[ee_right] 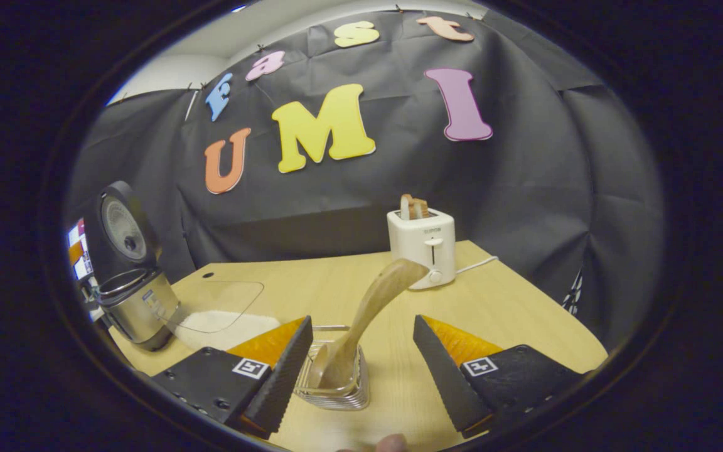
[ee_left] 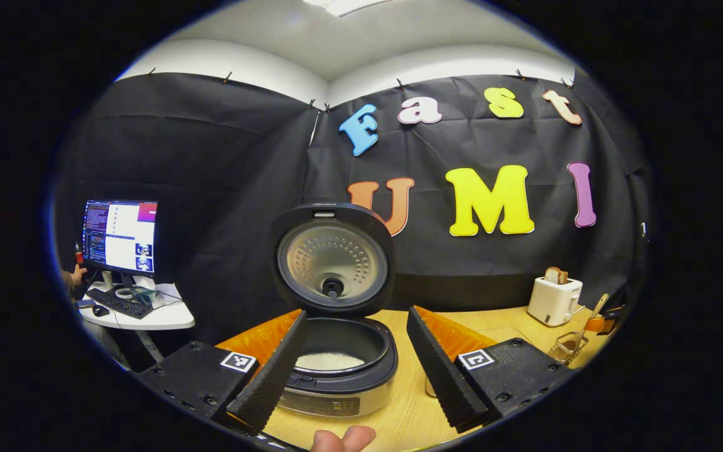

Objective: Close the left gripper, press the button to open the rice cooker; take a wooden spoon from the chopstick holder with the right hand, scoop a spoonful of rice and pour it into the rice cooker, then put the wooden spoon back into the chopstick holder.

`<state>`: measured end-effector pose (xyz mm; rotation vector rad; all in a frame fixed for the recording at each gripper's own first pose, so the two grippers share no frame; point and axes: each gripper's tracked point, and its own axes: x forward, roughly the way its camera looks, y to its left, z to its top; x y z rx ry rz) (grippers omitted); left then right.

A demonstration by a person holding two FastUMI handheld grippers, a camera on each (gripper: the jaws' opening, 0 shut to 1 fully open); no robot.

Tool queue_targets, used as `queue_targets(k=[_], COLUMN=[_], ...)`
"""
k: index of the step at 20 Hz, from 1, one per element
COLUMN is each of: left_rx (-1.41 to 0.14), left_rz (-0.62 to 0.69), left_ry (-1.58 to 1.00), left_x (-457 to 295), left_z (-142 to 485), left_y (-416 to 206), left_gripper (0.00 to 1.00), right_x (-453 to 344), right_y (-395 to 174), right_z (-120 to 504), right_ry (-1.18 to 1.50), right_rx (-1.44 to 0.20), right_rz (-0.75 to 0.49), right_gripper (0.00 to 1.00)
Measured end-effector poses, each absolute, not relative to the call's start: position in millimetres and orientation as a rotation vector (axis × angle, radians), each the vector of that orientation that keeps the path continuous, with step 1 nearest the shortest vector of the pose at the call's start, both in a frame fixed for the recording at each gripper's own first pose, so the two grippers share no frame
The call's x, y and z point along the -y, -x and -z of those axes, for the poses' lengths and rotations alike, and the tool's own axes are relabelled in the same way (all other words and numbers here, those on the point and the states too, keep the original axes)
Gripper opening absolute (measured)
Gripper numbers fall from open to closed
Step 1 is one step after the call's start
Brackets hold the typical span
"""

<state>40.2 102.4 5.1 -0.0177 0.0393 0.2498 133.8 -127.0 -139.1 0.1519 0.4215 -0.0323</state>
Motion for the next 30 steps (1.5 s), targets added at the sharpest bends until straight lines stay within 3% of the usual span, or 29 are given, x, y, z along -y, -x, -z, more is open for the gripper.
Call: queue_targets(k=[2, 3, 6, 7, 8, 10, 12, 13, 16, 17, 19, 30], left_rx=[-0.040, -0.040, -0.057, -0.061, -0.068, -0.088, -0.100, -0.101, -0.097, -0.097, -0.107, -0.118], left_rz=[-0.267, -0.271, -0.285, -0.289, -0.290, -0.284, -0.283, -0.283, -0.321, -0.333, -0.319, -0.210], left_ry=[0.012, 0.009, 0.027, 0.036, 0.047, 0.068, 0.078, 0.080, 0.063, 0.062, 0.078, 0.075], left_x=[-104, -105, -107, -108, -108, -106, -107, -108, -121, -126, -122, -103], left_z=[1, 3, 13, 16, 20, 28, 32, 33, 37, 38, 43, 42], left_y=[-35, -34, -31, -32, -31, -33, -33, -34, -32, -31, -33, -28], left_gripper=[1.00, 1.00, 1.00, 1.00, 1.00, 1.00, 1.00, 1.00, 1.00, 0.95, 1.00, 1.00], right_x=[130, 129, 126, 126, 127, 124, 124, 120, 109, 108, 104, 71], right_y=[-149, -154, -163, -164, -166, -169, -166, -167, -169, -166, -166, -172], right_z=[145, 149, 153, 153, 155, 156, 153, 153, 148, 146, 143, 16], right_ry=[-0.172, -0.179, -0.191, -0.187, -0.183, -0.190, -0.202, -0.214, -0.229, -0.217, -0.204, -0.102], right_rx=[-0.429, -0.435, -0.444, -0.445, -0.448, -0.454, -0.457, -0.457, -0.442, -0.445, -0.434, -0.202], right_rz=[0.034, 0.035, 0.029, 0.035, 0.041, 0.038, 0.044, 0.027, -0.007, -0.005, -0.006, -0.030], right_gripper=[0.92, 0.96, 0.86, 0.78, 0.51, 0.43, 0.22, 0.22, 0.06, 0.01, 0.00, 0.00])
